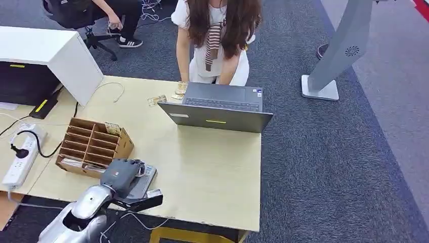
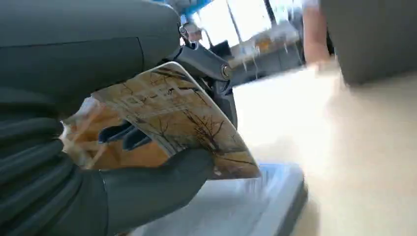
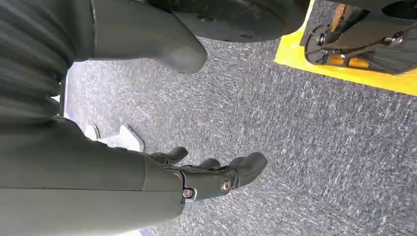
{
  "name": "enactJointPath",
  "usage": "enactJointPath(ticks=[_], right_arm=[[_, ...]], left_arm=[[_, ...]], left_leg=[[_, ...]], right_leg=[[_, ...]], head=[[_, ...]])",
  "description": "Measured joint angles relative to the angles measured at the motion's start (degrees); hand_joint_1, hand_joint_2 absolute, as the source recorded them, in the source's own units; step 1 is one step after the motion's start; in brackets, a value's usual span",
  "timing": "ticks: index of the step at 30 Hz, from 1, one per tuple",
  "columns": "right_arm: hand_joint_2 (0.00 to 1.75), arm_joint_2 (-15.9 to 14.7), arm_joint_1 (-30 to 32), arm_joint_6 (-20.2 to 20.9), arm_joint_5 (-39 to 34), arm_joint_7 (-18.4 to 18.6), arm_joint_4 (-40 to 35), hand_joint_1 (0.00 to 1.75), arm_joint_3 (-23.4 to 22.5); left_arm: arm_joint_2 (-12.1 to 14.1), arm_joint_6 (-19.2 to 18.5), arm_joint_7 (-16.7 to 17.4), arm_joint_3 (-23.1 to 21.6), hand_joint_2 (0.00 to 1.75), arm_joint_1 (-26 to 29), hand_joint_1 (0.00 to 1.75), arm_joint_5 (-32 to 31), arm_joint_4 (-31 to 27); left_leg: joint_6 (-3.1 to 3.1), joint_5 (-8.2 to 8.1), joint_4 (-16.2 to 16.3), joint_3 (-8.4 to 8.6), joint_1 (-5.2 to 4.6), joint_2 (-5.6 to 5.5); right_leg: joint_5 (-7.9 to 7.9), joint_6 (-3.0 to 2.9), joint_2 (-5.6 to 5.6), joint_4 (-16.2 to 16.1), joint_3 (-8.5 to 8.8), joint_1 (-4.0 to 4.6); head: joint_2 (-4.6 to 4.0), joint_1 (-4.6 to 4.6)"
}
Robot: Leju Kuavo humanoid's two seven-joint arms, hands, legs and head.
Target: Pass the card to the sensor for recognition and then transmit it.
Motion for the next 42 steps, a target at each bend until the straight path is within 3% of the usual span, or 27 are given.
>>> enactJointPath(ticks=[4,12,20,29,39,40,42], right_arm=[[1.75,0.0,0.0,0.0,0.2,-0.1,0.0,0.00,-0.2],[1.75,0.0,0.0,0.1,1.1,-0.8,0.0,0.00,-0.4],[1.75,0.0,-0.1,0.3,1.2,-1.2,0.0,0.00,-0.4],[1.75,-0.5,-0.6,1.7,2.2,-1.5,0.0,0.00,-0.4],[1.75,-0.6,-0.7,1.9,2.3,-1.1,0.0,0.00,-0.4],[1.75,-0.6,-0.7,1.9,2.3,-1.1,0.0,0.00,-0.5],[1.75,-0.6,-0.7,1.9,2.3,-1.1,0.0,0.00,-0.5]], left_arm=[[-2.9,9.5,0.9,0.1,1.75,-3.4,1.75,-4.5,0.0],[-5.4,15.0,0.7,1.9,1.75,-9.0,1.75,-6.7,0.7],[-6.1,15.1,-0.1,4.3,1.75,-15.4,1.75,-7.6,2.7],[-4.9,10.6,-0.3,5.7,1.75,-34.8,1.75,-11.0,20.2],[-4.7,10.6,-0.3,5.7,1.75,-37.8,1.75,-11.2,27.8],[-4.7,10.6,-0.3,5.7,1.75,-37.9,0.00,-11.2,28.3],[-4.7,10.7,-0.3,5.7,1.75,-37.9,0.00,-11.2,28.8]], left_leg=[[0.00,0.00,0.0,-0.06,-0.01,-0.12],[-0.01,-0.01,0.0,-0.15,0.02,-0.12],[-0.01,0.01,0.0,-0.18,0.03,-0.09],[-0.04,0.12,0.0,-0.26,0.04,-0.06],[-0.03,0.12,0.0,-0.30,0.02,-0.06],[-0.03,0.12,0.0,-0.30,0.02,-0.06],[-0.03,0.12,0.0,-0.30,0.02,-0.06]], right_leg=[[0.01,0.01,-0.08,0.0,0.00,0.00],[0.01,0.01,-0.09,0.0,-0.11,0.00],[0.02,-0.01,-0.05,0.0,-0.18,0.01],[0.16,0.04,-0.01,0.0,-0.23,0.02],[0.15,0.04,-0.01,0.0,-0.27,0.02],[0.15,0.04,-0.01,0.0,-0.27,0.02],[0.15,0.04,-0.01,0.0,-0.27,0.02]], head=[[0.00,0.00],[0.00,0.00],[0.00,-0.02],[0.00,0.00],[0.00,0.00],[0.00,0.00],[0.00,0.02]])
